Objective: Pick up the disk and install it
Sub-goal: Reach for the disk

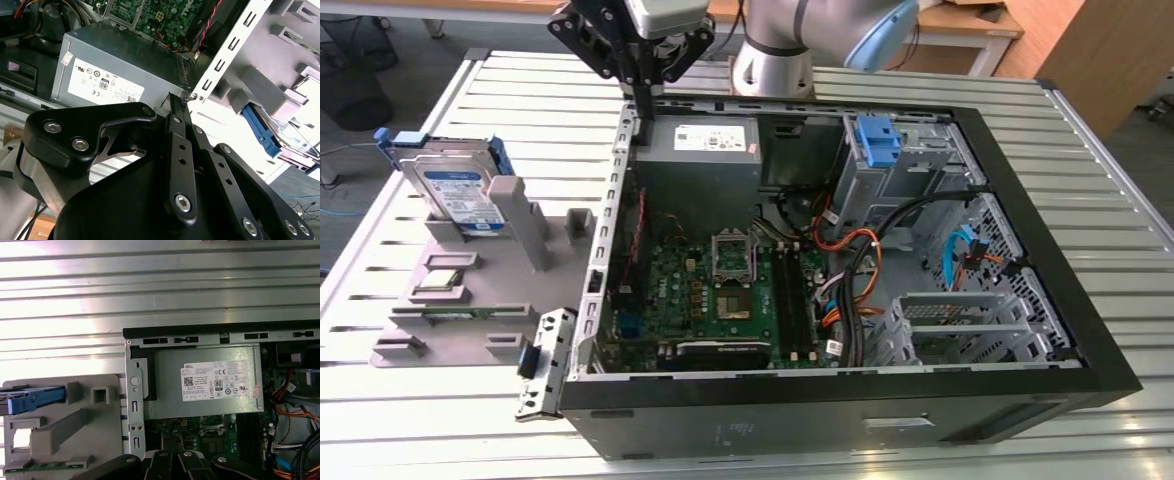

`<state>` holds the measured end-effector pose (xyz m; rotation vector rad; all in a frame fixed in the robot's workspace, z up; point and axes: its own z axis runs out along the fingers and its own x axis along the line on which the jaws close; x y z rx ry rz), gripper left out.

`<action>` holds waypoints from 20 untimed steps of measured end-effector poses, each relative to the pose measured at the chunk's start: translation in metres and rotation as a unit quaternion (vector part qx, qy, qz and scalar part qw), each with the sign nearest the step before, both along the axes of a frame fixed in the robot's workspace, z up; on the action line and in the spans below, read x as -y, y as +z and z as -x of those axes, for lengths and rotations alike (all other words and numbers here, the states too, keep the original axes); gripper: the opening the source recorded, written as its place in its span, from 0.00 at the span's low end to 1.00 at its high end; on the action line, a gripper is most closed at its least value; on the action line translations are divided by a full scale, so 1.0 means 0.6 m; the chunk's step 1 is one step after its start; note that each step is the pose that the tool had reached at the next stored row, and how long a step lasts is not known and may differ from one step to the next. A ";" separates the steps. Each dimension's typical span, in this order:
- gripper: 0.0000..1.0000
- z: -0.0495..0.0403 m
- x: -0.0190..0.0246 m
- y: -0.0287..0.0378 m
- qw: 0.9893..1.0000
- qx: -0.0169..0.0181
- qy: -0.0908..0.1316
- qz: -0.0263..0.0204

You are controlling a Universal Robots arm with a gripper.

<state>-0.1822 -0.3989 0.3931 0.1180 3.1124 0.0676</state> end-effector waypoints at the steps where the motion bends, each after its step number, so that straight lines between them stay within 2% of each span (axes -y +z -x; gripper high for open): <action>1: 0.10 0.001 0.0000 0.000 1.000 0.000 0.000 0.000; 20: 0.10 0.011 0.0000 0.000 1.000 0.000 0.000 0.000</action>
